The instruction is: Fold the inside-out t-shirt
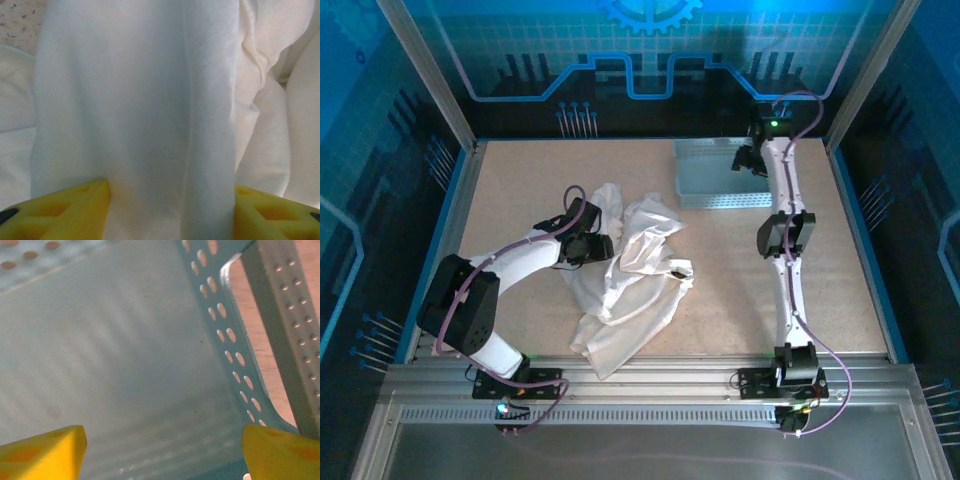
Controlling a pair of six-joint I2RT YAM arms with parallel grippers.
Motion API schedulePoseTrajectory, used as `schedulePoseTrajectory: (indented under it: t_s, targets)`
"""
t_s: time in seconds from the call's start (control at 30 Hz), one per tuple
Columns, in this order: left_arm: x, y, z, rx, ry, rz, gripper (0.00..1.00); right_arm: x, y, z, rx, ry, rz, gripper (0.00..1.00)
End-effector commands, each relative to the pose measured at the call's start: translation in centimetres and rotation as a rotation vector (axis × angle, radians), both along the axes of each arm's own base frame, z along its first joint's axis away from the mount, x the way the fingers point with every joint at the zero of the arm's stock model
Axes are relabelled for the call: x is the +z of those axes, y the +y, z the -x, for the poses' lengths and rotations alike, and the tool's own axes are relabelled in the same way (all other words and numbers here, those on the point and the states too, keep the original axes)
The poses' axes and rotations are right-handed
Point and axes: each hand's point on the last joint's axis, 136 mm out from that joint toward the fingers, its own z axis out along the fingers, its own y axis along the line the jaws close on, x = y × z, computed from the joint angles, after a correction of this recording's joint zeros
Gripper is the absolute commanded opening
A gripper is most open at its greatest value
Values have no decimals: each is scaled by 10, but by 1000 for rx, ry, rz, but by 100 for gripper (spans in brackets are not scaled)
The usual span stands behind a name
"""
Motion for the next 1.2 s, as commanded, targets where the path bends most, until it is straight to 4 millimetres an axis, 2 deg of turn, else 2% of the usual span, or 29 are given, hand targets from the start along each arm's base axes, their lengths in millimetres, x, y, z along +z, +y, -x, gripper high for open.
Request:
schedulePoseTrajectory:
  t_s: [0.0,0.13,0.2,0.27,0.3,0.37,0.47,0.57,0.63,0.73,0.8,0.87,0.93,1.03,1.1,1.17]
  targets:
    - [3,4,2,25,9,-12,60,0,-58,23,-156,50,41,83]
    - [4,5,3,26,8,-15,60,2,-104,33,-240,52,47,85]
    - [3,5,3,23,11,-15,60,9,-121,37,-278,36,23,87]
    - [3,3,3,21,15,-10,60,21,-128,37,-284,4,-8,88]
    - [2,2,2,23,18,-6,59,33,-125,35,-257,-22,-7,90]
    - [3,-2,-1,18,19,8,56,56,-109,28,-182,-70,-11,92]
    - [9,-7,-8,14,12,23,47,92,-66,22,-54,-135,-39,94]
    - [19,-8,-14,16,-3,18,37,123,-23,25,79,-174,-56,94]
    - [28,-2,-17,27,-28,-11,27,145,14,35,190,-188,-44,94]
    - [39,17,-20,80,-45,-15,19,167,64,51,323,-195,-30,93]
    - [41,35,-20,143,-51,3,16,183,84,62,357,-212,2,92]
    - [41,49,-18,194,-58,35,14,201,86,72,345,-232,133,94]
    - [41,54,-16,207,-62,65,13,220,81,82,309,-259,198,95]
    - [38,57,-11,196,-62,50,14,240,59,99,252,-256,326,95]
    - [37,57,-10,179,-64,41,24,254,54,109,233,-278,320,94]
    - [39,55,-11,151,-70,38,32,281,61,122,255,-353,277,94]
